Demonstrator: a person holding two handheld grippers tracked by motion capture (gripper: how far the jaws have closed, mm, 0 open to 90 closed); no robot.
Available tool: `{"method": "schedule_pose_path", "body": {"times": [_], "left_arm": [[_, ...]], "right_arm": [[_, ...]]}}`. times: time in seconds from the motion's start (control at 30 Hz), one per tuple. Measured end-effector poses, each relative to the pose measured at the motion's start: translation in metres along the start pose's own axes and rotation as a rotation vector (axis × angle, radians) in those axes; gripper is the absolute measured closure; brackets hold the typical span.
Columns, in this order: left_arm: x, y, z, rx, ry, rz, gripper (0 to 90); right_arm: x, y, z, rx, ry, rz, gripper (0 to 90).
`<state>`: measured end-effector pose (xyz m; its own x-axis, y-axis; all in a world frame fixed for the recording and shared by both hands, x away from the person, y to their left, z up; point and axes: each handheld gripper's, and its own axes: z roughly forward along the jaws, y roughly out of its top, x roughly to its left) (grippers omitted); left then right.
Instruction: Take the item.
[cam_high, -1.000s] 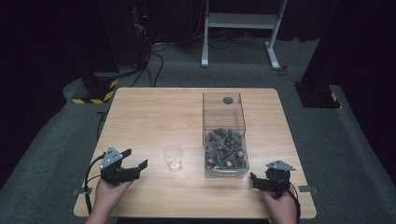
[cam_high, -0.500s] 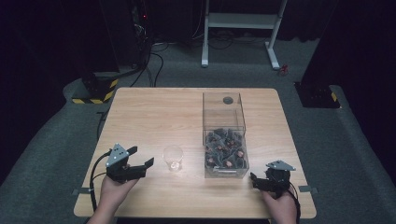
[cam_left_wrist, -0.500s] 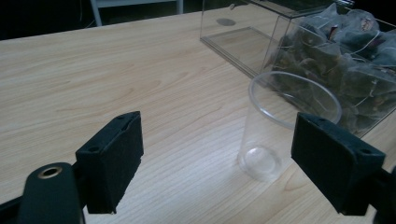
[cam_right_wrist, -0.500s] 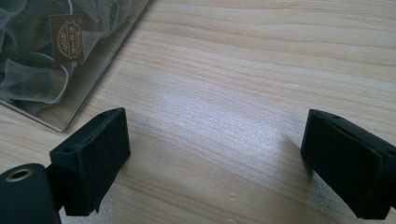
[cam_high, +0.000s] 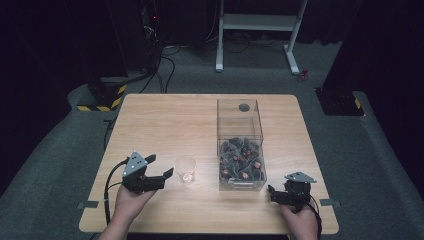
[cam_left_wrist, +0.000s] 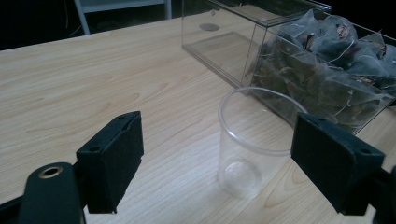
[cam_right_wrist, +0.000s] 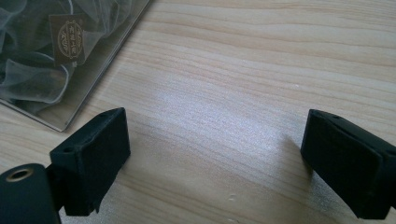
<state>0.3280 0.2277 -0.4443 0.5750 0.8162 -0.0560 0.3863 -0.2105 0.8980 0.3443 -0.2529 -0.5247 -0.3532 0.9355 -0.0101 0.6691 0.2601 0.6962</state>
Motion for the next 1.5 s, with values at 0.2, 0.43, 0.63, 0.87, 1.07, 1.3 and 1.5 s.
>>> {"method": "schedule_pose_path", "body": {"times": [0.2,0.43,0.63,0.87,1.07,1.3,1.5], "left_arm": [[-0.009,0.007,0.006,-0.003,-0.024,0.012,17.9],[-0.018,0.014,0.013,-0.003,-0.049,0.025,17.9],[-0.023,0.018,0.020,-0.006,-0.070,0.026,18.5],[-0.032,0.022,0.027,-0.003,-0.091,0.035,19.0],[-0.038,0.027,0.033,-0.007,-0.107,0.043,19.2],[-0.043,0.031,0.039,-0.006,-0.123,0.044,19.8],[-0.048,0.034,0.046,0.003,-0.141,0.045,20.9]], "right_arm": [[0.000,0.000,0.000,0.000,0.000,0.000,8.0],[0.000,0.000,0.000,0.000,0.001,-0.002,8.0],[0.000,0.000,0.000,-0.003,0.003,-0.006,8.0],[0.000,0.000,0.000,0.000,0.007,-0.005,8.0],[0.000,0.000,0.000,0.000,0.007,-0.006,8.1],[0.001,0.000,0.000,0.001,0.009,-0.010,8.1],[0.000,0.000,0.000,0.001,0.009,-0.012,8.1]]}}
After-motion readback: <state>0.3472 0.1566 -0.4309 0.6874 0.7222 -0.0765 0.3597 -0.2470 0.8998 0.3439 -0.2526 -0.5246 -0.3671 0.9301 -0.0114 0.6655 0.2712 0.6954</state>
